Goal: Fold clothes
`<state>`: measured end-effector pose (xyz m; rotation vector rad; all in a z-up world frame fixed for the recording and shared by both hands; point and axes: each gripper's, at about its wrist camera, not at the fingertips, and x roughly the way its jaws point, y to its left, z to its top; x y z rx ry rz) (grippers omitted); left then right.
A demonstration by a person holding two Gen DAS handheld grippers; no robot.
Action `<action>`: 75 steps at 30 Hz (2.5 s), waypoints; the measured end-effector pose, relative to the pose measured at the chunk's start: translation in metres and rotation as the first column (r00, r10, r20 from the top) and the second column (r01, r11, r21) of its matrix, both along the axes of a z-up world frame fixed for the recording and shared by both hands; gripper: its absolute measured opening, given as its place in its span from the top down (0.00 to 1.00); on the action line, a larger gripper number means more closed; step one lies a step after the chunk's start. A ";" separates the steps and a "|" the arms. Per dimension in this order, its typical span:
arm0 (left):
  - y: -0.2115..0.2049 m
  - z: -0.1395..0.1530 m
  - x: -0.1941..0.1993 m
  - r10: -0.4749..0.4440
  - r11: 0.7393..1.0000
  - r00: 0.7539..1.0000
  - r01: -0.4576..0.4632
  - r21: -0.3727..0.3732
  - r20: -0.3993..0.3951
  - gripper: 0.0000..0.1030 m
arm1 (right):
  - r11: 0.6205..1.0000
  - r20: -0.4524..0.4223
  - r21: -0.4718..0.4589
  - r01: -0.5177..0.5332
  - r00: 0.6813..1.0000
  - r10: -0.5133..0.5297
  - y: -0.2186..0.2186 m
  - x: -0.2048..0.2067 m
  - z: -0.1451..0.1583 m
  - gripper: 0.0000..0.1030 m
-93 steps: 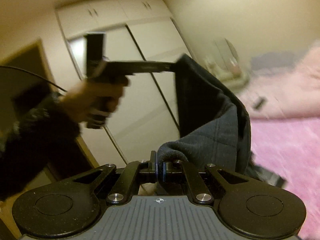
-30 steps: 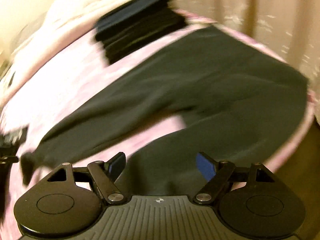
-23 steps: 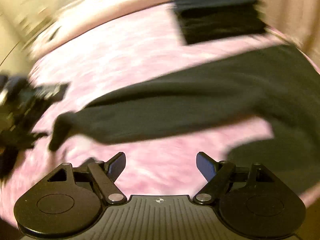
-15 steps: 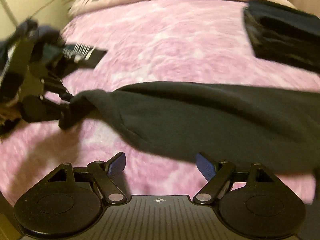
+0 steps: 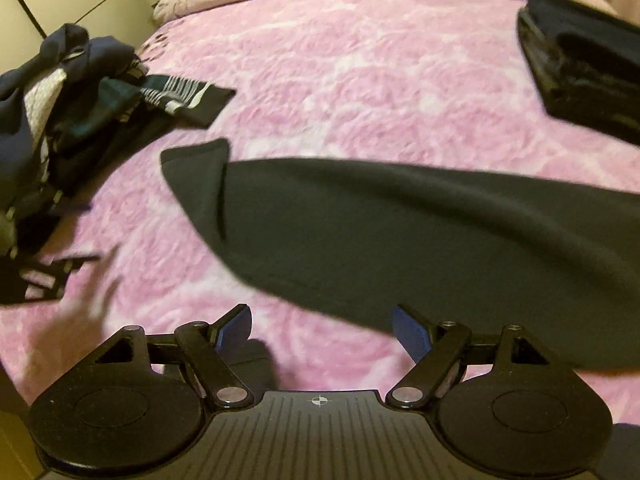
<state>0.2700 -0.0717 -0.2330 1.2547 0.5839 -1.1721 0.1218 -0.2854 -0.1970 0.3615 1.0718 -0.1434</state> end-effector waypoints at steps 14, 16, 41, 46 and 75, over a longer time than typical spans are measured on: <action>-0.136 -0.030 0.031 -0.511 0.849 0.812 0.528 -0.016 -0.283 0.41 | 0.995 -0.036 -0.020 0.098 0.995 -0.098 0.013 -0.007 -0.025 0.22; -0.132 -0.030 0.044 -0.411 0.891 0.841 0.452 0.039 -0.351 0.43 | 0.992 -0.047 -0.018 0.125 0.991 -0.126 0.012 -0.017 -0.023 0.22; -0.095 -0.018 -0.070 -0.058 0.996 0.848 0.087 0.030 -0.527 0.37 | 0.909 -0.098 -0.084 0.409 0.904 -0.416 -0.009 -0.201 0.039 0.22; -0.103 -0.032 -0.089 0.022 0.994 0.825 0.043 0.101 -0.564 0.58 | 0.897 -0.102 -0.046 0.441 0.891 -0.443 -0.031 -0.231 0.036 0.22; 0.042 0.032 -0.177 -0.002 1.000 0.916 0.012 0.023 -0.402 0.35 | 0.852 0.068 0.400 0.339 0.916 -0.396 -0.037 -0.140 0.022 0.22</action>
